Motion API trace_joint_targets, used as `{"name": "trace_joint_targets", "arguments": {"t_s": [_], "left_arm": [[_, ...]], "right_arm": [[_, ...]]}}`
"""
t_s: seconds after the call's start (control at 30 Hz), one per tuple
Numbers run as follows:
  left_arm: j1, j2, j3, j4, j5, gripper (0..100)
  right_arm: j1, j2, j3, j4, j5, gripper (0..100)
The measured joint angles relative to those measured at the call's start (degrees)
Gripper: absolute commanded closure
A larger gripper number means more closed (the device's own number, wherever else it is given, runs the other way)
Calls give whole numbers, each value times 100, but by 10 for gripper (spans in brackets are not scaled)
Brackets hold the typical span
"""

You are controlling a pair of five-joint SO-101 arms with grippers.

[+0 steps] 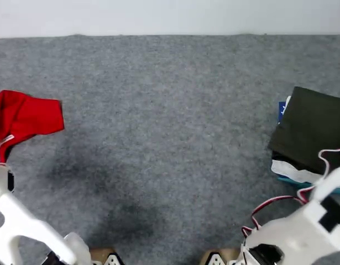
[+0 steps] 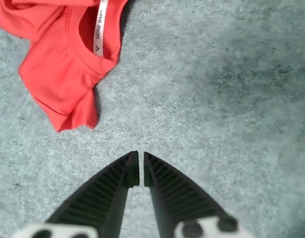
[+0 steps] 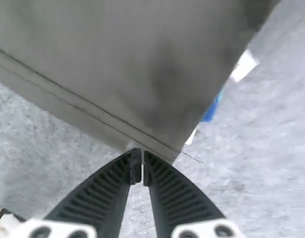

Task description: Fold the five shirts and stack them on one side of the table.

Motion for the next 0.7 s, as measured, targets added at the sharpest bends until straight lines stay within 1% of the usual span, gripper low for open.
{"name": "trace_joint_targets", "arguments": {"t_s": [0.1,0.2,0.27,0.37,0.6,0.7], "left_arm": [[229,0,-264,325,79,968],[387,0,-457,475,475,968],[396,0,-563,519,668,967],[422,0,-598,545,800,967],[413,0,-598,545,958,967],[413,0,-598,545,1134,967]], "right_arm": [[-53,-448,0,0,-88,983],[-202,-967,88,0,-466,983],[-360,-1380,396,0,-730,983],[-686,-2084,1204,0,-923,983],[-1389,-3912,3516,0,-1011,983],[-1644,-4519,4308,0,-1310,983]]}}
